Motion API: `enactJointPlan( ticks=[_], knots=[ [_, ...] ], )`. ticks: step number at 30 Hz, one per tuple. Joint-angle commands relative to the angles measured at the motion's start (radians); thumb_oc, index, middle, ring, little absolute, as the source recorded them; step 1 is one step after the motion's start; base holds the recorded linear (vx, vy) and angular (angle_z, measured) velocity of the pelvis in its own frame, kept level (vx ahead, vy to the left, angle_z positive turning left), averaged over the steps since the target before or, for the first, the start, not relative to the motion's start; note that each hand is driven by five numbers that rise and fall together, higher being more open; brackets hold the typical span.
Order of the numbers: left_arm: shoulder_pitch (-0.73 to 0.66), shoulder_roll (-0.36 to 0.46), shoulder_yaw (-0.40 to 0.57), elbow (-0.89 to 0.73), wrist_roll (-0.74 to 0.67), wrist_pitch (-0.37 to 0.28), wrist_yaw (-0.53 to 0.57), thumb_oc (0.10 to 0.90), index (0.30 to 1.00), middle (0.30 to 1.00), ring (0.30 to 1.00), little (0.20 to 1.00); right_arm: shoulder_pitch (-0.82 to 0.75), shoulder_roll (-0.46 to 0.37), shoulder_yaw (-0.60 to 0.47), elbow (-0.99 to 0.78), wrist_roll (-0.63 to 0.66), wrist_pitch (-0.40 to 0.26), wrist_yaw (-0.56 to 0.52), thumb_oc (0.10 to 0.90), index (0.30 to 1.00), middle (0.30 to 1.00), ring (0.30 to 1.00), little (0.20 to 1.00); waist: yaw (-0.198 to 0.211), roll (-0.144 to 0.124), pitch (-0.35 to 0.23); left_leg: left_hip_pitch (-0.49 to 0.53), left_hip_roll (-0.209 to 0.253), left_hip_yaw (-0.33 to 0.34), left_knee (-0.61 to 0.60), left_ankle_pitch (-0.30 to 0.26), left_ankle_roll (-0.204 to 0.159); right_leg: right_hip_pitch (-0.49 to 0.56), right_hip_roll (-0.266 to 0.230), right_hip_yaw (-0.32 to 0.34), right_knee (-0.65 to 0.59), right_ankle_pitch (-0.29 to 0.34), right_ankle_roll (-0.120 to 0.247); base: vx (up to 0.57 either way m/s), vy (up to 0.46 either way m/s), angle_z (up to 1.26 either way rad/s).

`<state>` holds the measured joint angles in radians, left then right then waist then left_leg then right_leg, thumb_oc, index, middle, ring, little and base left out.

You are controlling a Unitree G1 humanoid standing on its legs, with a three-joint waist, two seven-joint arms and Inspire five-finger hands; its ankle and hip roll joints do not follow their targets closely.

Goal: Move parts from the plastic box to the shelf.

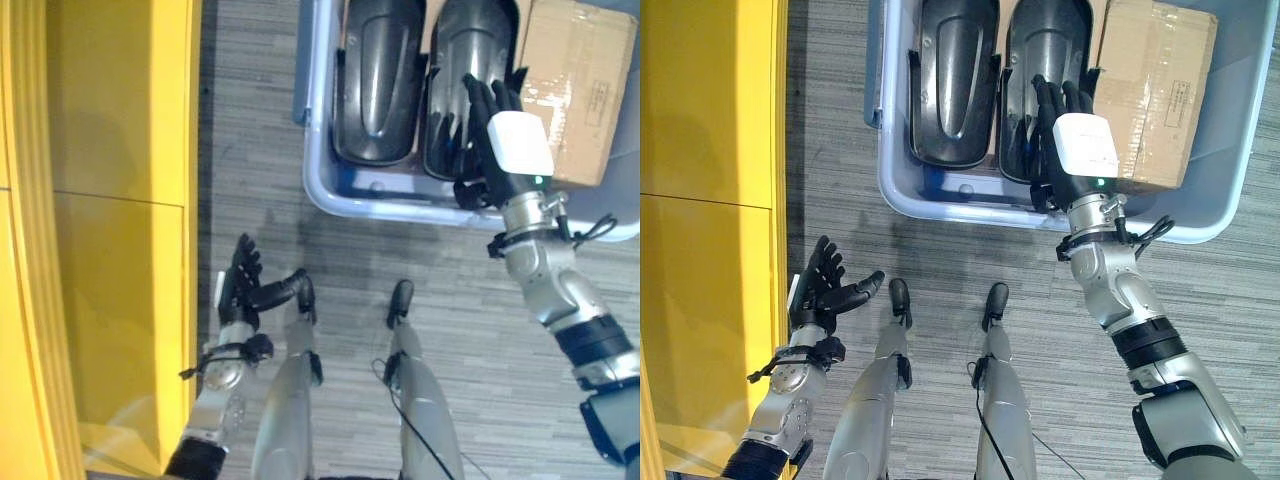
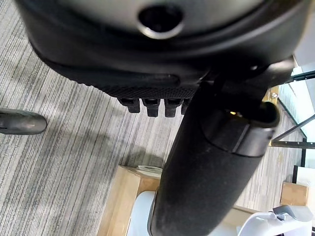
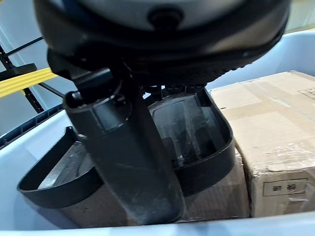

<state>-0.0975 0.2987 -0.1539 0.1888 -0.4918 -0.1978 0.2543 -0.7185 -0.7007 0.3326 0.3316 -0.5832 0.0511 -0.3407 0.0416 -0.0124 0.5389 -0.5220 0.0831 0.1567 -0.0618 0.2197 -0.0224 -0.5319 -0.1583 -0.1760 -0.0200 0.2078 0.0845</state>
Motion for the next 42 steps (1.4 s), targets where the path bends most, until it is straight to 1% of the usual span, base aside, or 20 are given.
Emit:
enactJointPlan(
  ticks=[1, 8, 12, 13, 14, 17, 21, 24, 25, 26, 31, 38, 42],
  knots=[
    [0.017, 0.032, 0.015, -0.069, 0.004, -0.082, 0.009, 0.9, 1.0, 1.0, 1.0, 1.0, -0.099, -0.026, -0.03, 0.01, 0.043, -0.007, -0.071, 0.9, 1.0, 1.0, 1.0, 1.0, 0.01, -0.015, -0.019, 0.047, 0.03, -0.043, 0.034, -0.06, -0.06, 0.032, -0.072, -0.01, 0.109, -0.053, 0.078, 0.0, 0.0, 0.0],
    [0.016, 0.035, 0.005, -0.071, 0.002, -0.089, 0.011, 0.9, 1.0, 1.0, 1.0, 1.0, -0.119, -0.004, -0.018, 0.116, 0.085, 0.005, -0.094, 0.9, 1.0, 1.0, 1.0, 1.0, 0.016, -0.006, -0.019, 0.018, 0.025, -0.046, 0.062, -0.07, -0.056, 0.007, -0.075, -0.008, 0.132, -0.061, 0.076, 0.0, 0.0, 0.0],
    [0.011, 0.045, -0.006, -0.075, -0.003, -0.097, 0.014, 0.9, 1.0, 1.0, 1.0, 1.0, -0.165, -0.002, 0.01, 0.188, 0.099, 0.011, -0.103, 0.9, 1.0, 1.0, 1.0, 1.0, 0.019, 0.002, -0.019, -0.06, 0.023, -0.062, 0.164, -0.112, -0.047, -0.064, -0.077, 0.002, 0.22, -0.097, 0.06, -0.02, -0.004, 0.04],
    [0.009, 0.051, -0.008, -0.077, -0.006, -0.098, 0.017, 0.9, 1.0, 1.0, 1.0, 1.0, -0.189, -0.006, 0.029, 0.211, 0.096, 0.017, -0.098, 0.9, 1.0, 1.0, 1.0, 1.0, 0.019, 0.006, -0.019, -0.109, 0.023, -0.074, 0.213, -0.131, -0.043, -0.109, -0.077, 0.005, 0.271, -0.115, 0.055, -0.04, -0.003, 0.15],
    [0.008, 0.051, -0.008, -0.077, -0.006, -0.098, 0.018, 0.9, 1.0, 1.0, 1.0, 1.0, -0.19, -0.006, 0.03, 0.212, 0.097, 0.017, -0.098, 0.9, 1.0, 1.0, 1.0, 1.0, 0.019, 0.006, -0.019, -0.112, 0.023, -0.075, 0.216, -0.132, -0.043, -0.111, -0.077, 0.005, 0.274, -0.117, 0.055, -0.05, -0.006, 0.16],
    [0.006, 0.055, -0.01, -0.084, -0.009, -0.099, 0.022, 0.9, 1.0, 1.0, 1.0, 1.0, -0.217, -0.006, 0.045, 0.229, 0.084, 0.023, -0.098, 0.9, 1.0, 1.0, 1.0, 1.0, 0.021, 0.012, -0.019, -0.173, 0.021, -0.089, 0.272, -0.15, -0.041, -0.16, -0.078, 0.007, 0.326, -0.133, 0.049, -0.03, -0.01, 0.12],
    [0.002, 0.058, -0.025, -0.09, -0.013, -0.097, 0.023, 0.9, 1.0, 1.0, 1.0, 1.0, -0.242, 0.01, 0.069, 0.258, 0.073, 0.032, -0.099, 0.9, 1.0, 1.0, 1.0, 1.0, 0.027, 0.022, -0.019, -0.207, 0.018, -0.097, 0.302, -0.157, -0.038, -0.194, -0.083, 0.005, 0.361, -0.145, 0.044, -0.03, 0.004, 0.09],
    [0.002, 0.061, -0.026, -0.092, -0.015, -0.096, 0.024, 0.9, 1.0, 1.0, 1.0, 1.0, -0.249, 0.015, 0.073, 0.274, 0.075, 0.036, -0.103, 0.9, 1.0, 1.0, 1.0, 1.0, 0.029, 0.025, -0.019, -0.21, 0.017, -0.095, 0.302, -0.156, -0.038, -0.201, -0.083, 0.004, 0.367, -0.146, 0.043, -0.01, 0.001, 0.04],
    [-0.002, 0.063, -0.029, -0.089, -0.018, -0.096, 0.024, 0.9, 1.0, 1.0, 1.0, 1.0, -0.258, 0.025, 0.085, 0.3, 0.077, 0.038, -0.1, 0.49, 0.426, 0.426, 0.426, 0.426, 0.033, 0.028, -0.019, -0.213, 0.017, -0.098, 0.303, -0.154, -0.038, -0.204, -0.083, 0.003, 0.369, -0.148, 0.041, -0.02, -0.003, 0.07],
    [-0.002, 0.063, -0.029, -0.089, -0.018, -0.096, 0.024, 0.9, 1.0, 1.0, 1.0, 1.0, -0.259, 0.025, 0.086, 0.301, 0.078, 0.037, -0.1, 0.4, 0.3, 0.3, 0.3, 0.3, 0.033, 0.028, -0.019, -0.213, 0.017, -0.098, 0.302, -0.154, -0.038, -0.204, -0.083, 0.003, 0.369, -0.148, 0.041, -0.01, 0.001, 0.04],
    [-0.003, 0.062, -0.031, -0.083, -0.019, -0.097, 0.025, 0.9, 1.0, 1.0, 1.0, 1.0, -0.25, 0.029, 0.086, 0.306, 0.088, 0.039, -0.103, 0.4, 0.3, 0.3, 0.3, 0.3, 0.036, 0.029, -0.019, -0.199, 0.016, -0.099, 0.286, -0.146, -0.04, -0.2, -0.082, 0.0, 0.37, -0.147, 0.041, 0.0, 0.0, 0.0],
    [-0.004, 0.059, -0.038, -0.079, -0.024, -0.097, 0.02, 0.9, 1.0, 1.0, 1.0, 1.0, -0.219, 0.02, 0.078, 0.291, 0.074, 0.039, -0.106, 0.4, 0.3, 0.3, 0.3, 0.3, 0.035, 0.027, -0.019, -0.161, 0.015, -0.093, 0.256, -0.138, -0.043, -0.168, -0.082, -0.004, 0.35, -0.142, 0.043, 0.0, 0.0, 0.0],
    [-0.003, 0.05, -0.042, -0.07, -0.022, -0.094, 0.013, 0.9, 1.0, 1.0, 1.0, 1.0, -0.171, 0.003, 0.06, 0.25, 0.045, 0.039, -0.105, 0.4, 0.3, 0.3, 0.3, 0.3, 0.031, 0.024, -0.019, -0.112, 0.016, -0.088, 0.216, -0.12, -0.046, -0.123, -0.082, -0.01, 0.315, -0.129, 0.047, 0.0, 0.002, -0.01]
  ],
)
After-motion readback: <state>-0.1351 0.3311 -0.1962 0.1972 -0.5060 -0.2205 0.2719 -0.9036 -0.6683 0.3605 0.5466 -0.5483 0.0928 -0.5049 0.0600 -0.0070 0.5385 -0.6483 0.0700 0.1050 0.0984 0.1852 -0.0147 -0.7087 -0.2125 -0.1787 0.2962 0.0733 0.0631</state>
